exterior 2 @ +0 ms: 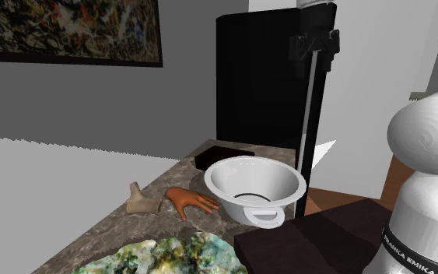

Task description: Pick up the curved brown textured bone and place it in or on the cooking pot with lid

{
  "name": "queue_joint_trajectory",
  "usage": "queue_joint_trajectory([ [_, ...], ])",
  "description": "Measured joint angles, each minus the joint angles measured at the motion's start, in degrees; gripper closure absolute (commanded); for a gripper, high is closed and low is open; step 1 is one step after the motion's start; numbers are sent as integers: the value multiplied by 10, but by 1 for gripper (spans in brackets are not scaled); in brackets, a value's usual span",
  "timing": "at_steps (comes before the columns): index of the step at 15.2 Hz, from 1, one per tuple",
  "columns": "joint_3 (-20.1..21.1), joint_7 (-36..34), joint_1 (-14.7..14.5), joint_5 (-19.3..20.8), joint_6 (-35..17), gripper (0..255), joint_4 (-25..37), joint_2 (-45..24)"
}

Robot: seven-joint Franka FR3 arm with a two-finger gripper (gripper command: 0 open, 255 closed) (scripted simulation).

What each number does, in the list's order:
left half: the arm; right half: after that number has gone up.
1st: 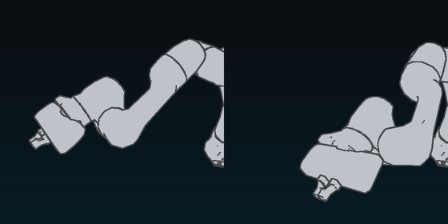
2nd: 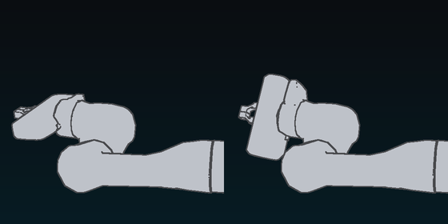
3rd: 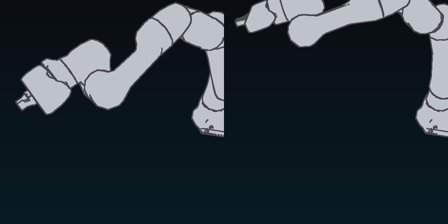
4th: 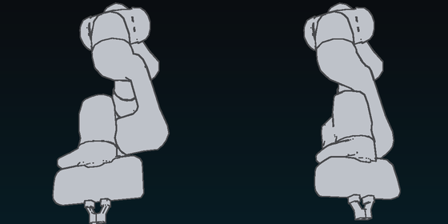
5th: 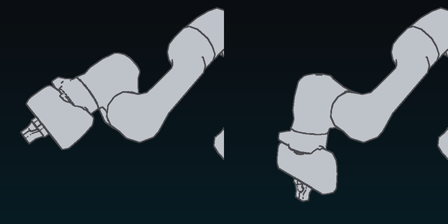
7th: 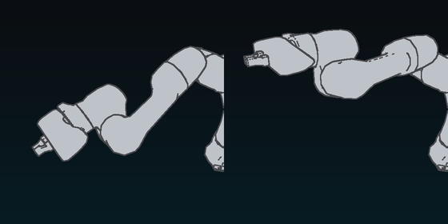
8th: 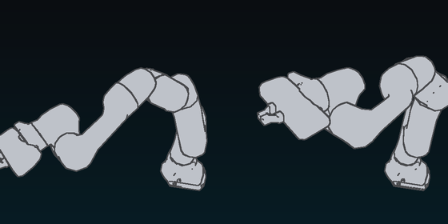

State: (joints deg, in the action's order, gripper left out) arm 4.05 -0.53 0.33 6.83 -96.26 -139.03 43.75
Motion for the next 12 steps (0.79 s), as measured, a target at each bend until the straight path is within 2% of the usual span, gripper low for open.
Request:
queue_joint_trajectory([
  [2, 1, 0, -2, -2, -7, 0, -3, -5],
  [12, 23, 19, -45, -37, -160, 0, -12, -155],
])
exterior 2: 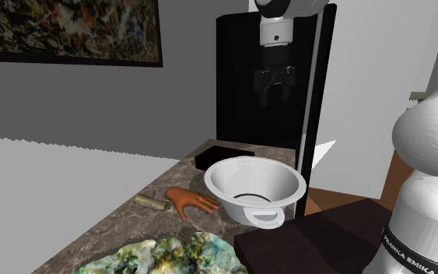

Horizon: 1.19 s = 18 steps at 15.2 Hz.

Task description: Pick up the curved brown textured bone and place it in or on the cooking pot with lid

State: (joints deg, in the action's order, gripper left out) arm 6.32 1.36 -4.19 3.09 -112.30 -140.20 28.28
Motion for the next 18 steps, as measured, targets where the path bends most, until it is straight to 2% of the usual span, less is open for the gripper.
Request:
queue_joint_trajectory([
  [8, 27, 18, -35, -24, -113, 0, 23, -139],
  [18, 63, 41, -71, -29, -218, 0, 115, -337],
])
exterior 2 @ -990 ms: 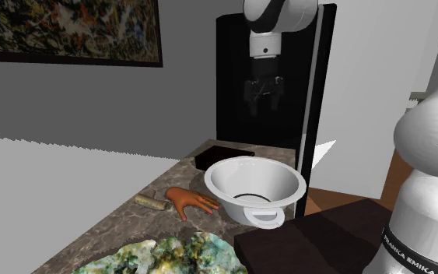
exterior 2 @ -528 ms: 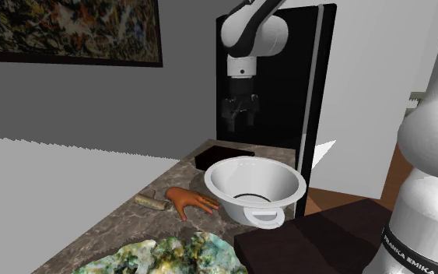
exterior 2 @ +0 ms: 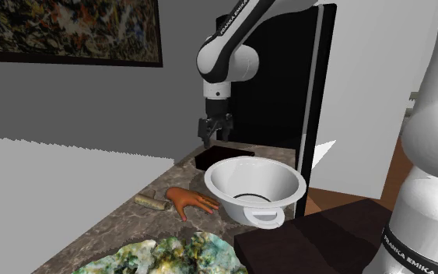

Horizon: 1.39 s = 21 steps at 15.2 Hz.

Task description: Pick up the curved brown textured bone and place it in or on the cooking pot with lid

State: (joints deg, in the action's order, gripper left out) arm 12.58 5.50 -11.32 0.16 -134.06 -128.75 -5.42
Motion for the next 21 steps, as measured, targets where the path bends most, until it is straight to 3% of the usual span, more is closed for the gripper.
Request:
queue_joint_trajectory([
  [10, 32, 15, -47, 17, -47, 0, 128, -178],
  [21, 55, 40, -118, 47, -49, 0, 324, -380],
])
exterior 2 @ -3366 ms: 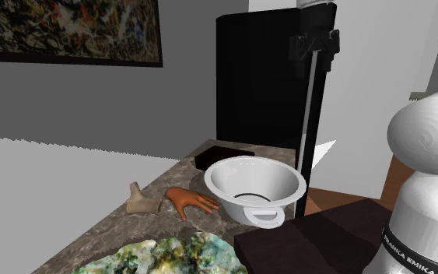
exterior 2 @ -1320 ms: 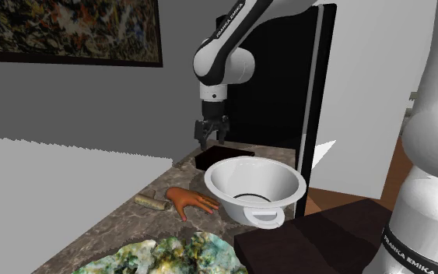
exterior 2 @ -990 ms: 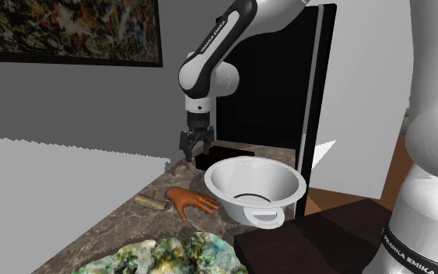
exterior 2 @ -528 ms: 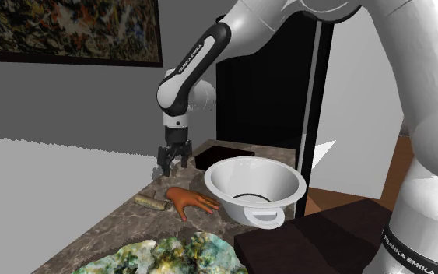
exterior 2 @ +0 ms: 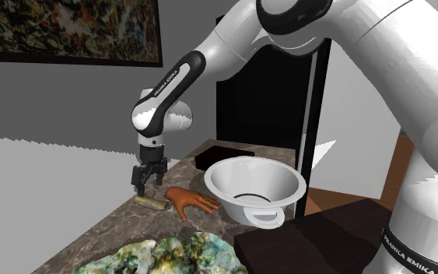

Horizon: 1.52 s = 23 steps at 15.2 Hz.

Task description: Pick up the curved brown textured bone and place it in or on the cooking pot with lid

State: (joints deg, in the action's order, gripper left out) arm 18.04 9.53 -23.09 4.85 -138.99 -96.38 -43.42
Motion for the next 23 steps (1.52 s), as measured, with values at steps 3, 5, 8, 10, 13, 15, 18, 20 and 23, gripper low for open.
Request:
queue_joint_trajectory([
  [3, 1, 2, -12, 4, -3, 0, 25, -28],
  [5, -1, 2, -17, 7, -8, 0, 36, -44],
  [8, -4, 1, -22, 10, -20, 0, 42, -62],
  [10, -6, 0, -24, 11, -25, 0, 45, -70],
  [13, -6, 0, -24, 11, -26, 0, 46, -72],
  [15, -6, 0, -24, 11, -26, 0, 46, -72],
  [18, -9, 0, -21, 12, -27, 255, 50, -66],
  [20, -12, 0, -17, 13, -28, 255, 48, -63],
  [23, -10, 0, -19, 12, -28, 255, 50, -62],
])
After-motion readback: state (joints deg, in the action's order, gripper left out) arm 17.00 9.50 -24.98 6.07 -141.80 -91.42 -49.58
